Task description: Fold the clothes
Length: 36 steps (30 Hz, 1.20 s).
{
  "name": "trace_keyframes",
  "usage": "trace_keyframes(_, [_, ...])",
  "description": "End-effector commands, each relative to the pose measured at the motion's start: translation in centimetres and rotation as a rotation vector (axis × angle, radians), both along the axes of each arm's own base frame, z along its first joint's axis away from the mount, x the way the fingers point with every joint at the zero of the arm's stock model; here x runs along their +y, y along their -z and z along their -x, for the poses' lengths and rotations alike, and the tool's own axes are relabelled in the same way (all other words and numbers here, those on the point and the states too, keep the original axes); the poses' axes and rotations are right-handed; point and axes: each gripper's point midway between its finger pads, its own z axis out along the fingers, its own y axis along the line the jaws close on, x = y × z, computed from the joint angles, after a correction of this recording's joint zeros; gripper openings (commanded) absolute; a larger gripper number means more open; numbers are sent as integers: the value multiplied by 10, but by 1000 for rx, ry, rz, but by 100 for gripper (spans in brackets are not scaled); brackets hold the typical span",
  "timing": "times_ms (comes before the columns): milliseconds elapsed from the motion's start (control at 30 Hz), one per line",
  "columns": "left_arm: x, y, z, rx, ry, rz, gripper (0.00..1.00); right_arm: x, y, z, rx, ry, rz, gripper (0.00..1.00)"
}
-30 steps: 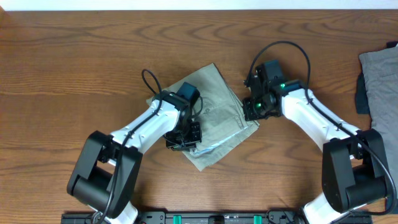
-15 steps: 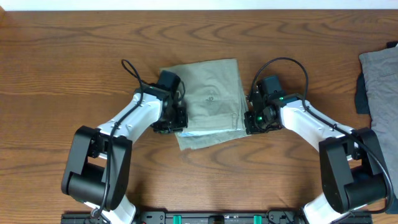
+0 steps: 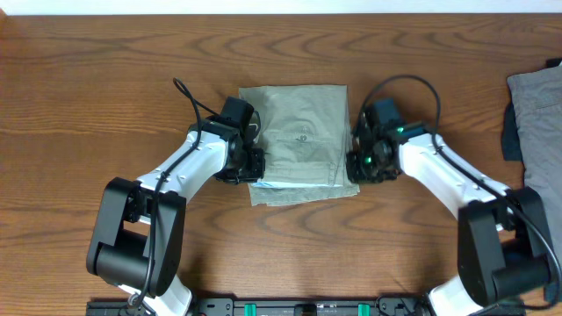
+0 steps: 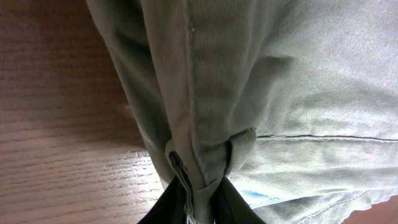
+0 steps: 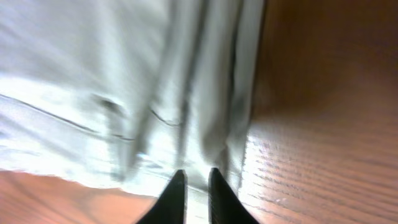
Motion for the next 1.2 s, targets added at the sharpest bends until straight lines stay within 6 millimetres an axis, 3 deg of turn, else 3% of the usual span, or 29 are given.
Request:
trace_keyframes(0, [3,-1,-9,-18,7,-17,17,9,-24,-10,-45,5,-67,25])
trace_keyframes(100, [2,-1,-9,-17,3,-16,17,15,-21,-5,-20,-3,-97,35])
trace_keyframes(333, [3,-1,-8,-15,0,-16,17,13,3,1,-7,4,-95,38])
trace_keyframes(500, [3,-1,-8,-14,0,-17,17,14,20,-2,-65,17,-117,47])
trace_keyframes(533, [3,-1,-8,-13,0,-17,21,14,23,-1,-68,26,-122,48])
trace_keyframes(700, [3,-1,-8,-13,0,-17,21,16,30,3,-65,43,-149,48])
trace_keyframes(867, [2,-1,-8,-8,-14,-12,21,18,24,-1,-76,43,-170,42])
trace_keyframes(967, [2,-1,-8,-8,-14,-13,21,14,8,-12,-102,62,-182,40])
trace_keyframes(1167, [2,-1,-8,-8,-14,-13,21,7,-29,-25,-126,80,-185,45])
